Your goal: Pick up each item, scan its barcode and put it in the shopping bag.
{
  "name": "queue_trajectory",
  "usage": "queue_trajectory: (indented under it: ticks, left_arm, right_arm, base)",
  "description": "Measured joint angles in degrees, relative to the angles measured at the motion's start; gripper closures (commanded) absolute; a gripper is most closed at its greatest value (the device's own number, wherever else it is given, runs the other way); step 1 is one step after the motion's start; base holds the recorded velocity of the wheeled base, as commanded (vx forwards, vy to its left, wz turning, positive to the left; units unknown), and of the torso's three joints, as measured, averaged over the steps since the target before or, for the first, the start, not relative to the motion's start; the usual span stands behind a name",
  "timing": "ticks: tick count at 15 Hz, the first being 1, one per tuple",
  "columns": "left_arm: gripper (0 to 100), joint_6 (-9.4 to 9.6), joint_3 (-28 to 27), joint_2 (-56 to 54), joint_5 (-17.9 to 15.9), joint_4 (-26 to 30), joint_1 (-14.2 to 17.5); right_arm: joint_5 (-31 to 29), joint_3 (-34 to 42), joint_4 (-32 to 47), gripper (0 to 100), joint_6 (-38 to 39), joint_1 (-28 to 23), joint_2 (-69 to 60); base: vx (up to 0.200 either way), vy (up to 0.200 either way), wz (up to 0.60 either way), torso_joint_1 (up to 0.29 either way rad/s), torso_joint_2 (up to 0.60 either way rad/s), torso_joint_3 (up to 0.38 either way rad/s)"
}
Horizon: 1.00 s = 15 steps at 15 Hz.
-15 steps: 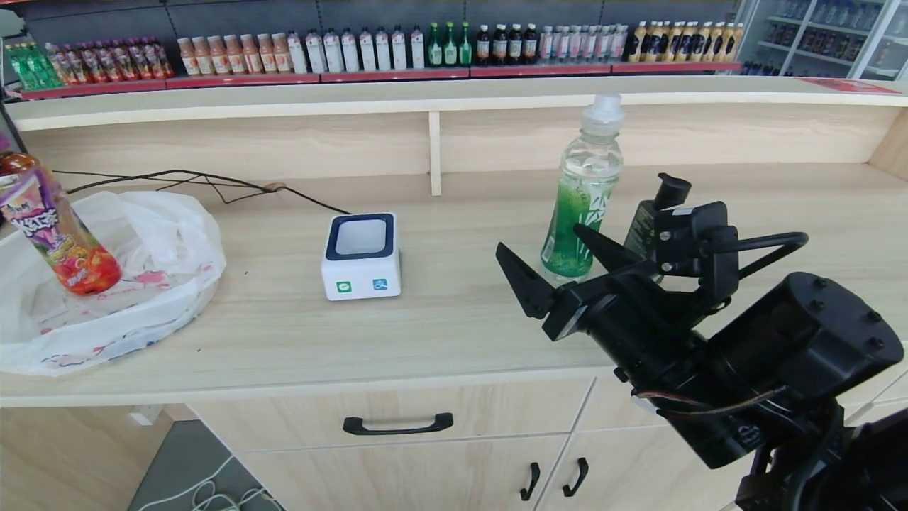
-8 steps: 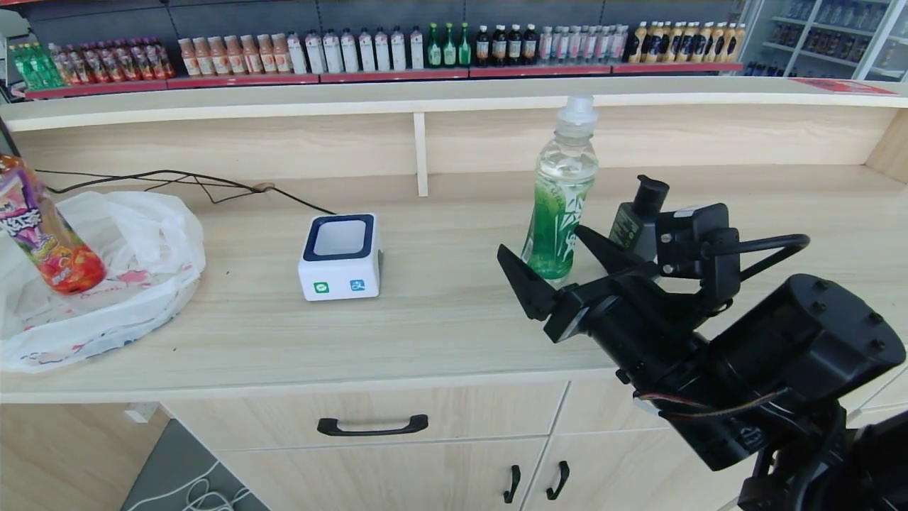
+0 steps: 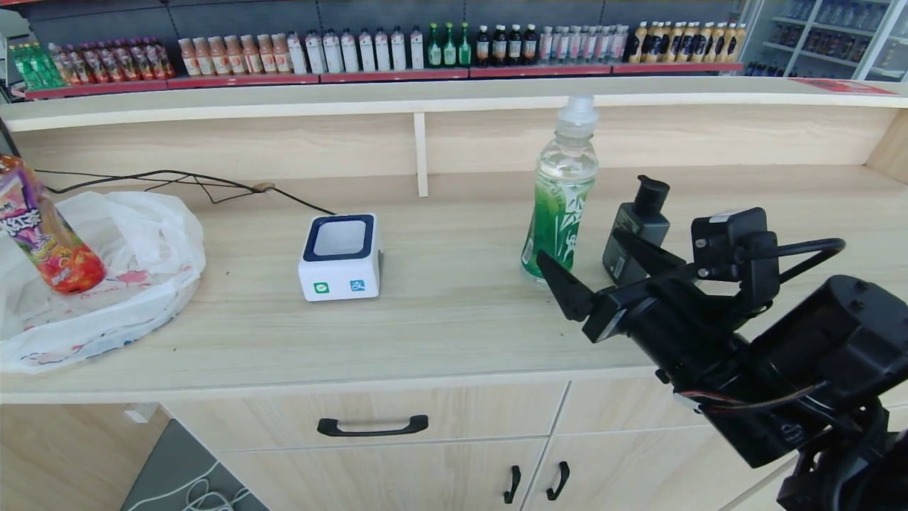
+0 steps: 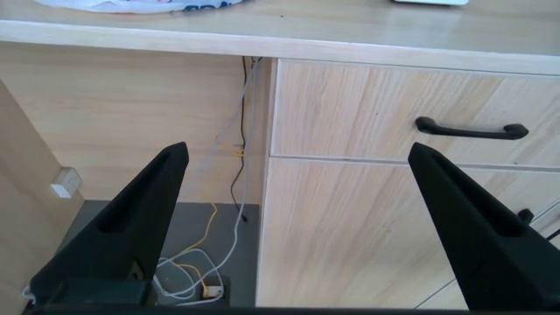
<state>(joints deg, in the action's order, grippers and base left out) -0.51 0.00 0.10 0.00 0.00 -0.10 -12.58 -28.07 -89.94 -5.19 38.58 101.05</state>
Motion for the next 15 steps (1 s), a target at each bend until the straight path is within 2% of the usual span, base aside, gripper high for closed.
queue_trajectory:
  ticks: [3, 7, 13, 15]
  left_arm:
    - [0, 0.0, 0.0, 0.0, 0.0, 0.0, 0.0]
    - [0, 0.0, 0.0, 0.0, 0.0, 0.0, 0.0]
    - [0, 0.0, 0.0, 0.0, 0.0, 0.0, -0.01]
    - [0, 0.0, 0.0, 0.0, 0.0, 0.0, 0.0]
  right_arm:
    - [0.11, -0.32, 0.02, 0, -1.8, -1.62, 0.9]
    - [-2.9, -4.58, 0.04, 0, -2.35, -2.73, 4.3]
    - [-5.89, -14.2, 9.28, 0, -2.08, -3.61, 6.91]
    - [-7.84, -15.09, 9.53, 0, -0.96, -3.91, 7.25]
  base:
    - [0.0, 0.0, 0.0, 0.0, 0.0, 0.0]
    - [0.0, 0.0, 0.0, 0.0, 0.0, 0.0]
    - [0.0, 0.0, 0.0, 0.0, 0.0, 0.0]
    - [0.0, 0.0, 0.0, 0.0, 0.0, 0.0]
